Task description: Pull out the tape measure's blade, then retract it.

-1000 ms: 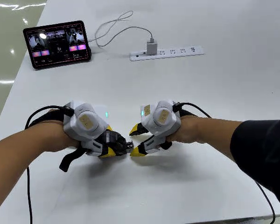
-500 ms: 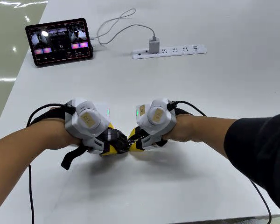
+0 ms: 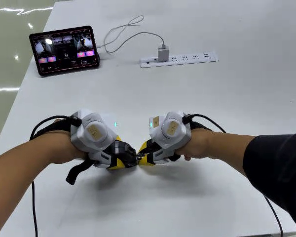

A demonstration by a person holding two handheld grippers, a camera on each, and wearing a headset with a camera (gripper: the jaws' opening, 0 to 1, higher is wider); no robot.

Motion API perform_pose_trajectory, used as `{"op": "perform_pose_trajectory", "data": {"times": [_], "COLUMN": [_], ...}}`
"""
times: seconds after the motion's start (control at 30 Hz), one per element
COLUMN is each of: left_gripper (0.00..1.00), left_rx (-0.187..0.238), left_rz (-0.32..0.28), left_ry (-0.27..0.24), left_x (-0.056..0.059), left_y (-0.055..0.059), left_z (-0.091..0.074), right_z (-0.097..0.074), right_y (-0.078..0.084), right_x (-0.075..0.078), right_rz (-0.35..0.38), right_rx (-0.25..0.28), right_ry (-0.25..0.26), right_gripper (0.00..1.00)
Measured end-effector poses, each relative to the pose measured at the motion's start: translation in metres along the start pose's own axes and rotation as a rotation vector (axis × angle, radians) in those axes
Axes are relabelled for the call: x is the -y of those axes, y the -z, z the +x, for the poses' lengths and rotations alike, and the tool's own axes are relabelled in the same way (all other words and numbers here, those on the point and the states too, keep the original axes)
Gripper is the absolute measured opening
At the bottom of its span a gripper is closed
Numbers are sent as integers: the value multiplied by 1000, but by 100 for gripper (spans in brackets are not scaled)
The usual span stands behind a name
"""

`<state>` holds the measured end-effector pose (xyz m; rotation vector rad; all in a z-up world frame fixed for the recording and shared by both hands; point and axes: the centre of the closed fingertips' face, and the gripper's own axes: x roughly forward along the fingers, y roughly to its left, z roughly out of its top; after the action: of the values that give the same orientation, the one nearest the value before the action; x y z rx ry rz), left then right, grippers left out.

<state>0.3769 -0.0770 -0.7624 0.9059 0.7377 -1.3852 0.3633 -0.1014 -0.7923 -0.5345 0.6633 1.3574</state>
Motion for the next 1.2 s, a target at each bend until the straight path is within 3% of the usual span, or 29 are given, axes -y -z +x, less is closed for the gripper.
{"op": "perform_pose_trajectory", "data": {"times": [0.5, 1.2], "left_gripper": [31, 31], "left_rx": [21, 13], "left_rz": [-11, -15], "left_ry": [-1, 2], "left_x": [-2, -3], "left_y": [1, 1], "left_z": [0, 0], "right_z": [-8, -17], "right_y": [8, 19], "right_x": [0, 1], "right_rz": [27, 27], "right_rx": [-20, -36], "right_ry": [5, 17], "right_gripper": [9, 9]}}
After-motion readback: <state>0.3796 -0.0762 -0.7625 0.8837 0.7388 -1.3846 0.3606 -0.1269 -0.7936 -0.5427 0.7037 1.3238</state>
